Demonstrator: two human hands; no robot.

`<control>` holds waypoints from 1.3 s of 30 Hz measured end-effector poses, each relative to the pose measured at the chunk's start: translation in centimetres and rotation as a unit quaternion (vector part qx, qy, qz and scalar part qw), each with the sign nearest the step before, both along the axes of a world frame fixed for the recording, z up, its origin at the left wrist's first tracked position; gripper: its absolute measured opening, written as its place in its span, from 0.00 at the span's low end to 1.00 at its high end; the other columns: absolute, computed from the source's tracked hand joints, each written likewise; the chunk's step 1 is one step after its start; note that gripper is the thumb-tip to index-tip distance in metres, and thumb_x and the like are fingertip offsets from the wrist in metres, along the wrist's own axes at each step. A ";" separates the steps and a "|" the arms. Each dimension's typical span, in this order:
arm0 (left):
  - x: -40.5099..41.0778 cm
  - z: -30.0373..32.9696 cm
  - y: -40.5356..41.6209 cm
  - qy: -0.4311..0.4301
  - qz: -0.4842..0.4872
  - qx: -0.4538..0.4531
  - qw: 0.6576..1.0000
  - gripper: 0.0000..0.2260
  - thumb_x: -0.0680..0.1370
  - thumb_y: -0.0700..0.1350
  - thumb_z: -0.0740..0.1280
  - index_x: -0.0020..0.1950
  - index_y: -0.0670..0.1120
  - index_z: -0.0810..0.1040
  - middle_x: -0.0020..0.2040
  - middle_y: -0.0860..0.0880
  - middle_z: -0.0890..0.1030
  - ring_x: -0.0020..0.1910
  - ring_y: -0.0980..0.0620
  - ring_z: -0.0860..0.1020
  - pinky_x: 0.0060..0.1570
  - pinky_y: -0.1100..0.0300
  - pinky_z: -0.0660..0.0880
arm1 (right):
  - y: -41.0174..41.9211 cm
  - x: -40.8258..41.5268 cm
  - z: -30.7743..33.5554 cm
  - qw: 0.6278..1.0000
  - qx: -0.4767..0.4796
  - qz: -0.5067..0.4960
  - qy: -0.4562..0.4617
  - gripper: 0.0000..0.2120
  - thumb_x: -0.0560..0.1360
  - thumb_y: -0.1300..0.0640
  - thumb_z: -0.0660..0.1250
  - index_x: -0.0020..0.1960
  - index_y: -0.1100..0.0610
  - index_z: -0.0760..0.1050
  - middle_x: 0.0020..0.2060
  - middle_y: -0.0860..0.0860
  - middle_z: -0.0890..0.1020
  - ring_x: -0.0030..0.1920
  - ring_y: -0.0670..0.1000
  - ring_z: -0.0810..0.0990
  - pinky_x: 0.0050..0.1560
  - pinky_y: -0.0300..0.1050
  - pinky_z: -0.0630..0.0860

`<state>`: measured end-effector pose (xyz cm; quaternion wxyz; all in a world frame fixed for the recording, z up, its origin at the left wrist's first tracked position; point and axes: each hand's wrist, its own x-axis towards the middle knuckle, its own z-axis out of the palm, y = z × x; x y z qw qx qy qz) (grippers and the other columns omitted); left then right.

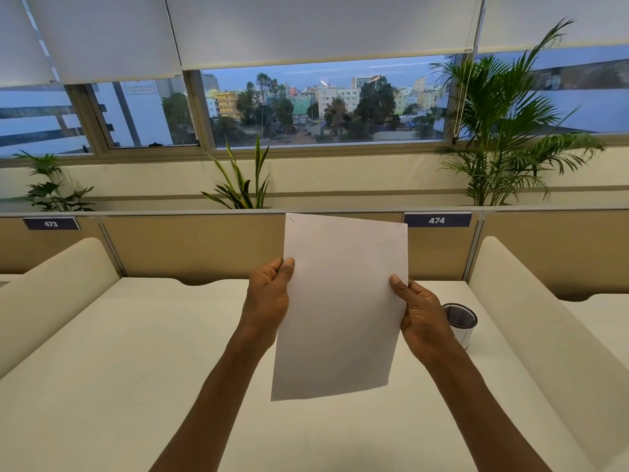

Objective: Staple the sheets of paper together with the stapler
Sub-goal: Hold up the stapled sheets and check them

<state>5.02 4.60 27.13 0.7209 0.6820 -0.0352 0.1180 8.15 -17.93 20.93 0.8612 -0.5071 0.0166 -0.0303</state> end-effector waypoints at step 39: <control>2.1 -1.6 -0.4 0.000 0.016 0.021 1.000 0.10 0.82 0.49 0.60 0.53 0.54 0.81 0.52 0.51 0.85 0.54 0.49 0.83 0.59 0.45 0.77 | 1.7 1.4 -1.0 0.979 -0.162 -0.116 0.029 0.24 0.77 0.55 0.68 0.70 0.58 0.68 0.64 0.56 0.77 0.61 0.55 0.77 0.52 0.43 0.74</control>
